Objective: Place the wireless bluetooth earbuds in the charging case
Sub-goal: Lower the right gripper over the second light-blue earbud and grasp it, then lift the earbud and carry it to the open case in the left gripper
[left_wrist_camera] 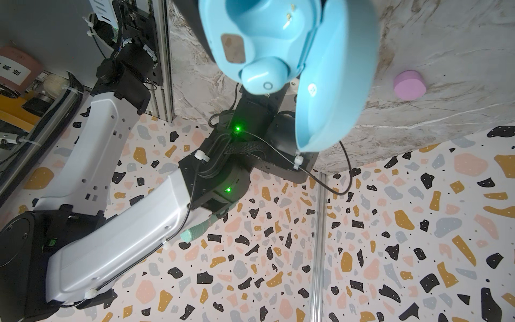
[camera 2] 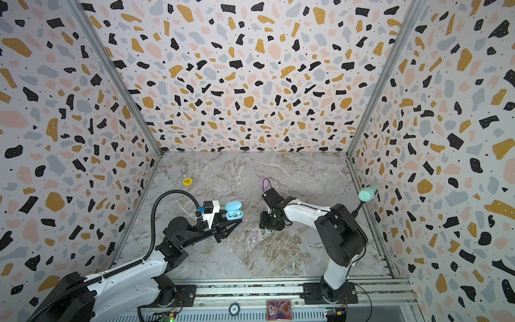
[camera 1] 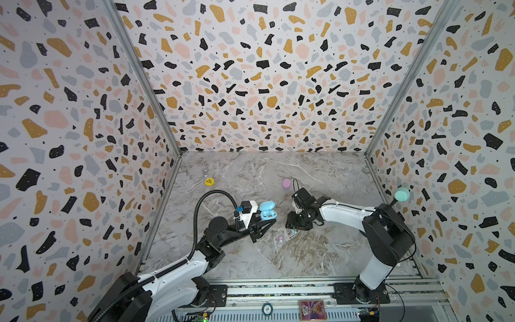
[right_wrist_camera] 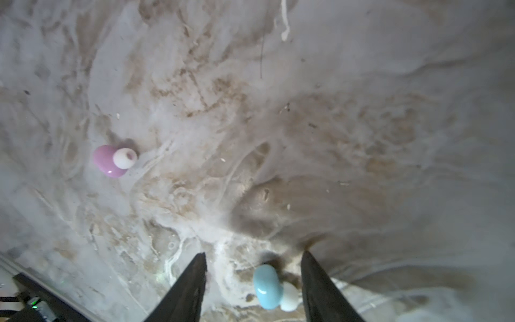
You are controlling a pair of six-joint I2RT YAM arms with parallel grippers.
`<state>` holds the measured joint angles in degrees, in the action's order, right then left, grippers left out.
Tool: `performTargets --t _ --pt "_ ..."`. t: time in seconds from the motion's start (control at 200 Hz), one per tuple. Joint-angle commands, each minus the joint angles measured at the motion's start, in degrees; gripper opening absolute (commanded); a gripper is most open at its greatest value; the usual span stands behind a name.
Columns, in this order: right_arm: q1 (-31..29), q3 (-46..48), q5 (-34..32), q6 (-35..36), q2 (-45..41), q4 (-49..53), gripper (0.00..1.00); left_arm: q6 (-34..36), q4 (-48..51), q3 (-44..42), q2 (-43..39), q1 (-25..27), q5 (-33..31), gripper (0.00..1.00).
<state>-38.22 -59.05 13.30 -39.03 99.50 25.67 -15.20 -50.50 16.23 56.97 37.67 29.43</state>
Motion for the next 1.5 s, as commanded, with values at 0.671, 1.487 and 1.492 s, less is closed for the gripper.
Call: performTargets --t 0.671,1.487,1.492 --pt "-2.37 -8.78 -3.54 11.95 5.64 14.14 0.31 0.47 -1.45 0.47 -0.71 -0.40 0.35 0.22" --pt "-4.68 -9.86 -6.85 12.05 6.20 15.65 0.15 0.40 -0.95 0.47 -0.99 -0.36 0.10 0.22" --pt "-4.68 -9.86 -6.82 12.00 6.17 15.64 0.15 0.42 -0.98 0.47 -0.99 -0.38 0.10 0.22"
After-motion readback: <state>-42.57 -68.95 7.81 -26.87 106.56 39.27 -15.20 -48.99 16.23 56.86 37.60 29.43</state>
